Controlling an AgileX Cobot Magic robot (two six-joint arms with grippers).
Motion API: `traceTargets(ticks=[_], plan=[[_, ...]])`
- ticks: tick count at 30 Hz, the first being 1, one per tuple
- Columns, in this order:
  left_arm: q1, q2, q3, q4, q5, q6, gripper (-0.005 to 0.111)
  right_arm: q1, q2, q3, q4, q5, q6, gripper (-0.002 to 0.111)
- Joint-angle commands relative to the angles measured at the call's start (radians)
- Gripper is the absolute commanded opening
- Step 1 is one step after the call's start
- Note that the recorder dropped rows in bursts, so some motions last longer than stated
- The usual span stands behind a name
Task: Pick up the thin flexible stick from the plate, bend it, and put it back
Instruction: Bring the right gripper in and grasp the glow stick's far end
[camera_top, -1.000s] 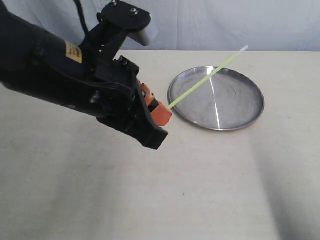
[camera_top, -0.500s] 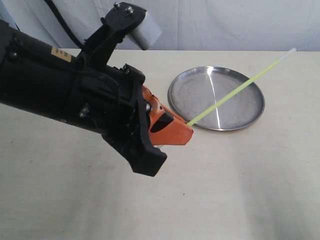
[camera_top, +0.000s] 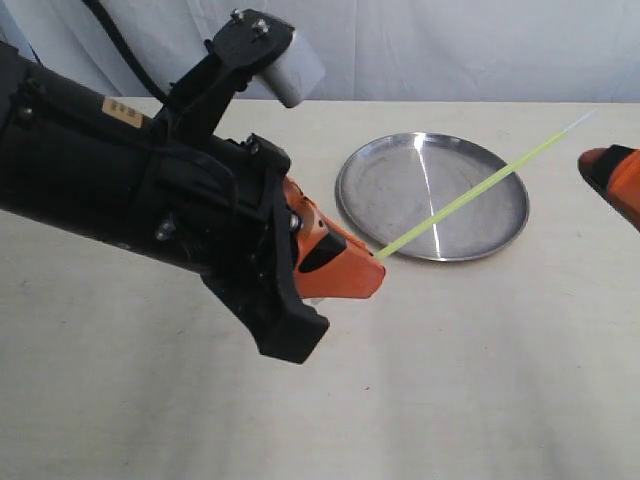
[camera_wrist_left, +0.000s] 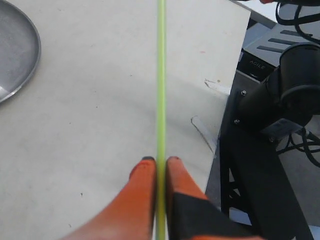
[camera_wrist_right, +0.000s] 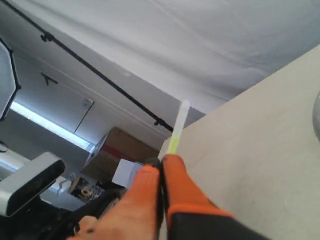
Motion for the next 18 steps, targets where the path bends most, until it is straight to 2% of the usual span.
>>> traceTargets(ticks=[1, 4, 6, 14, 18], plan=[[-0.002, -0.011, 0.002, -0.003, -0.013, 0.003, 0.000, 0.003, 0.115, -0.020, 0.063, 0.125, -0.150, 0.022], [-0.002, -0.011, 0.002, -0.001, -0.020, 0.003, 0.000, 0.003, 0.171, -0.020, 0.063, 0.145, -0.150, 0.050], [-0.002, -0.011, 0.002, -0.001, -0.025, 0.001, 0.000, 0.003, 0.192, -0.020, 0.063, 0.147, -0.150, 0.060], [-0.002, -0.011, 0.002, -0.001, -0.036, 0.001, 0.000, 0.003, 0.195, -0.073, 0.063, 0.168, -0.161, 0.060], [-0.002, -0.011, 0.002, -0.005, -0.035, 0.001, 0.000, 0.003, 0.195, -0.113, 0.063, 0.117, -0.161, 0.060]])
